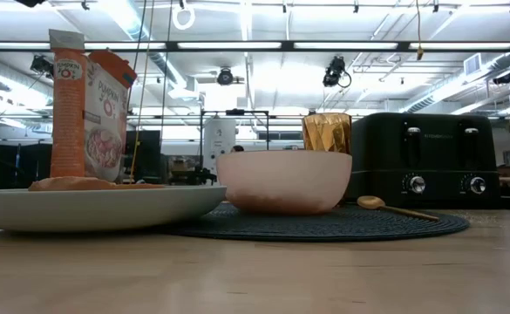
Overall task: Arrange a breakfast setting
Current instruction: Put the red apple on the top left of the blue tablemat, then return to Home Position
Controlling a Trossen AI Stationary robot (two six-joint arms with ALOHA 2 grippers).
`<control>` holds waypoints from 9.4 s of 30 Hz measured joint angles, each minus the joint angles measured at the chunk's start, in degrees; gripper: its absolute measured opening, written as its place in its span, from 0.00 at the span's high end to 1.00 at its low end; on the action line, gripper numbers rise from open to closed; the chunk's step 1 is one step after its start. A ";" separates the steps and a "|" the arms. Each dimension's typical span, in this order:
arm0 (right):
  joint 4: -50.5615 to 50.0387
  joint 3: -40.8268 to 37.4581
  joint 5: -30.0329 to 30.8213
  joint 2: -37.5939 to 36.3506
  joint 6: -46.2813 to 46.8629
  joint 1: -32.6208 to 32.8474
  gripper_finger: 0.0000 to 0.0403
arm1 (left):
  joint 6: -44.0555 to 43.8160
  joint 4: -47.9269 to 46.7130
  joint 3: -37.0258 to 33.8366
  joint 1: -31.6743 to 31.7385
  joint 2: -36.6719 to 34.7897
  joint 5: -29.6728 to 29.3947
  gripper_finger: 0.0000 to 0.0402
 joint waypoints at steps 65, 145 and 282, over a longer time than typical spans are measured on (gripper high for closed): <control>-109.54 0.02 22.84 -17.92 52.42 5.20 0.11 | -26.13 -124.28 24.63 41.42 -4.35 9.12 0.95; -86.81 -5.97 29.36 -20.43 42.98 15.75 0.21 | -25.37 -119.59 26.76 39.96 -7.32 11.29 0.64; -58.81 -78.20 4.93 -107.01 26.03 -22.55 0.89 | -20.29 -76.85 -41.11 34.32 -79.88 15.42 0.90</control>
